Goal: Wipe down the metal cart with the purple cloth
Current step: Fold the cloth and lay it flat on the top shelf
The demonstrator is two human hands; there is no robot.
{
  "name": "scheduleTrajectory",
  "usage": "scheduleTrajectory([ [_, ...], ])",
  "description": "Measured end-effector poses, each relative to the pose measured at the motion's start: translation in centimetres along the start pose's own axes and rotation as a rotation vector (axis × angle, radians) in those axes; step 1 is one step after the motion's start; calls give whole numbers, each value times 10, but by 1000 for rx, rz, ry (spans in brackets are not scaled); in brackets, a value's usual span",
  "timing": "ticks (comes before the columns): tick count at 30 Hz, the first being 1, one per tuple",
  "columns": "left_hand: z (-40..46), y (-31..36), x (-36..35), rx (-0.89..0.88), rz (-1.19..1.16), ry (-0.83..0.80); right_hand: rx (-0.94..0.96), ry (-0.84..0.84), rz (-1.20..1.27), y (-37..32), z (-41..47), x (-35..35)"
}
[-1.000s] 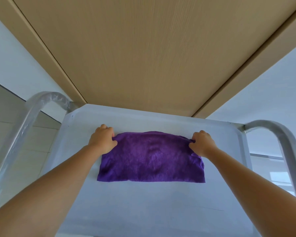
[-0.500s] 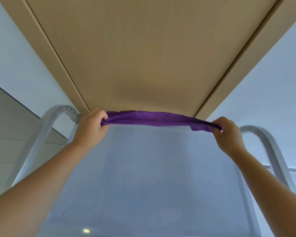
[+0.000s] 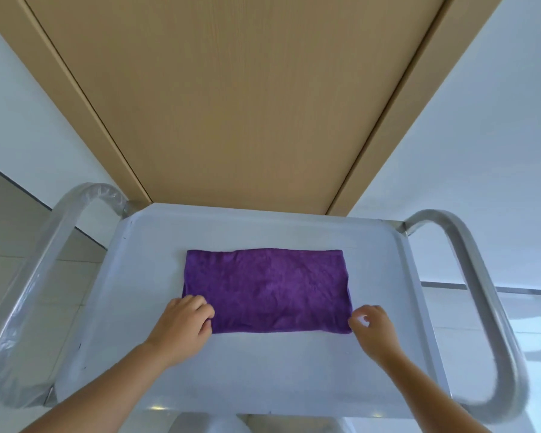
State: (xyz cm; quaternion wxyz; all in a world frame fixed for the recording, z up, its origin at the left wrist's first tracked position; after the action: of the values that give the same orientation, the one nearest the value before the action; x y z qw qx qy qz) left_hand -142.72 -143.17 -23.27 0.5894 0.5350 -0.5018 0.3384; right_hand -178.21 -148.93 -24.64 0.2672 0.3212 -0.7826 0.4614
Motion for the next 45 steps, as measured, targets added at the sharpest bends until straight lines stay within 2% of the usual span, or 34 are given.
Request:
scheduleTrajectory([
  [2, 24, 17, 4, 27, -64, -30, -108, 21, 60, -3, 11, 3],
  [5, 58, 51, 1, 87, -114, -161, -211, -29, 90, -9, 20, -2],
  [13, 137, 131, -35, 417, -643, -359, -442, -110, -21, -7, 31, -24],
  [17, 168, 158, -51, 507, -657, -442, -265, -75, 109, -25, 27, -29],
  [20, 184, 166, -50, 606, -538, -427, -86, -86, 177, -45, 15, -34],
  [22, 190, 166, -44, 586, -436, -391, -2, -74, 182, -56, 6, -35],
  [24, 194, 165, -36, 488, -339, -367, 48, -71, 165, -66, -1, -37],
  [27, 191, 149, -16, 427, -338, -278, 92, -97, 155, -83, -10, -47],
  [35, 134, 45, 22, 609, -616, -58, 271, -166, 118, -160, -44, -98],
  [41, 86, -36, 15, 719, -627, -37, 353, -346, -48, -200, -56, -152],
  [45, 72, -63, 3, 773, -620, -63, 378, -389, -64, -211, -57, -174],
])
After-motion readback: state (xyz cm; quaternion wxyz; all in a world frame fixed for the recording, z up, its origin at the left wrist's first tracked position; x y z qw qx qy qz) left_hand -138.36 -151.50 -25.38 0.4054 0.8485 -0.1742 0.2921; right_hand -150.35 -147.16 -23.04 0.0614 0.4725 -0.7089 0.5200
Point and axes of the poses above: each hand's wrist, its own z-axis towards the middle knuckle, its own x-axis out of the back of the hand, y = z × x, the point moved 5 cm from there along z, towards the middle knuckle, and after that the axes turned 2 degrees about -y, right-handed, at the moved point
